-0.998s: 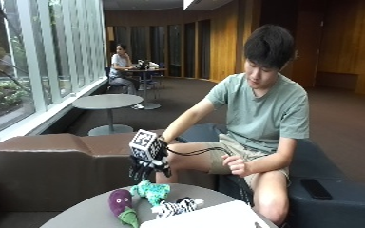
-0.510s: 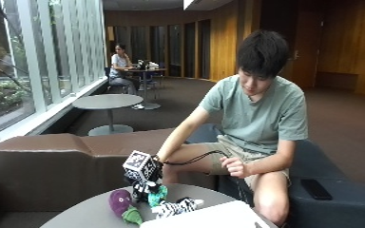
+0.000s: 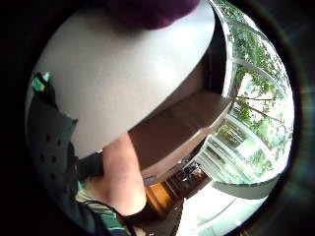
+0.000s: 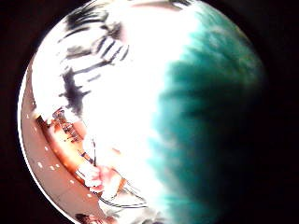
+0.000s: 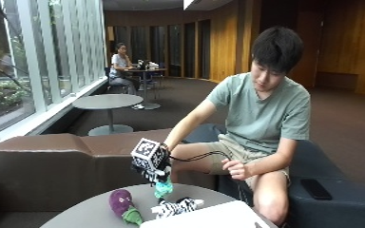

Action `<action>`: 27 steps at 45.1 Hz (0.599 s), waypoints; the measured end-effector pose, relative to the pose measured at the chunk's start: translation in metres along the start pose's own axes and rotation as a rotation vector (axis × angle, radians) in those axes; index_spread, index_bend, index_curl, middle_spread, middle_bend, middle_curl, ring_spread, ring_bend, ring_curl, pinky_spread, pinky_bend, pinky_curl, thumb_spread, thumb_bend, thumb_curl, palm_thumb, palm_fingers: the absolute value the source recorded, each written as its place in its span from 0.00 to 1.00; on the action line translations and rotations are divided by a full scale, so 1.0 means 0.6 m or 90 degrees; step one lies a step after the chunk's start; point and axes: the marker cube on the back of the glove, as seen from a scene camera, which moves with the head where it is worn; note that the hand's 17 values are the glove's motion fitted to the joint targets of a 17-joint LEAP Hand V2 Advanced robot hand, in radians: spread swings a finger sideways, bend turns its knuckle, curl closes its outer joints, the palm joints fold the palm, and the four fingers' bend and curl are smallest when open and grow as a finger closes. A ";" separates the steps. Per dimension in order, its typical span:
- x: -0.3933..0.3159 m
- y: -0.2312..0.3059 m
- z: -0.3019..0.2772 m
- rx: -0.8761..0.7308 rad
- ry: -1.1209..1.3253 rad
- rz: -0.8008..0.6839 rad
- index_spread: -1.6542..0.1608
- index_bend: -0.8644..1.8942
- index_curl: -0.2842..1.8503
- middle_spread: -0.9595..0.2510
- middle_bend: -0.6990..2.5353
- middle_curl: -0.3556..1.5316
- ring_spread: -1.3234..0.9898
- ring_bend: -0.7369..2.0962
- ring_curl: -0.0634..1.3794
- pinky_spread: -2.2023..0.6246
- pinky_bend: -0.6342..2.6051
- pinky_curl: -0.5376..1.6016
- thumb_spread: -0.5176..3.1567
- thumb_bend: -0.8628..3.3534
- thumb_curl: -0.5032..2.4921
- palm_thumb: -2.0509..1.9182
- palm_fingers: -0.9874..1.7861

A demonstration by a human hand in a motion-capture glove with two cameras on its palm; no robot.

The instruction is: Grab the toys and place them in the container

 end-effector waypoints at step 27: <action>-0.243 0.118 -0.520 0.293 0.058 -0.079 0.76 0.74 0.53 0.58 0.64 0.66 0.39 0.77 0.58 0.62 0.56 0.58 0.28 0.26 0.52 0.67 0.72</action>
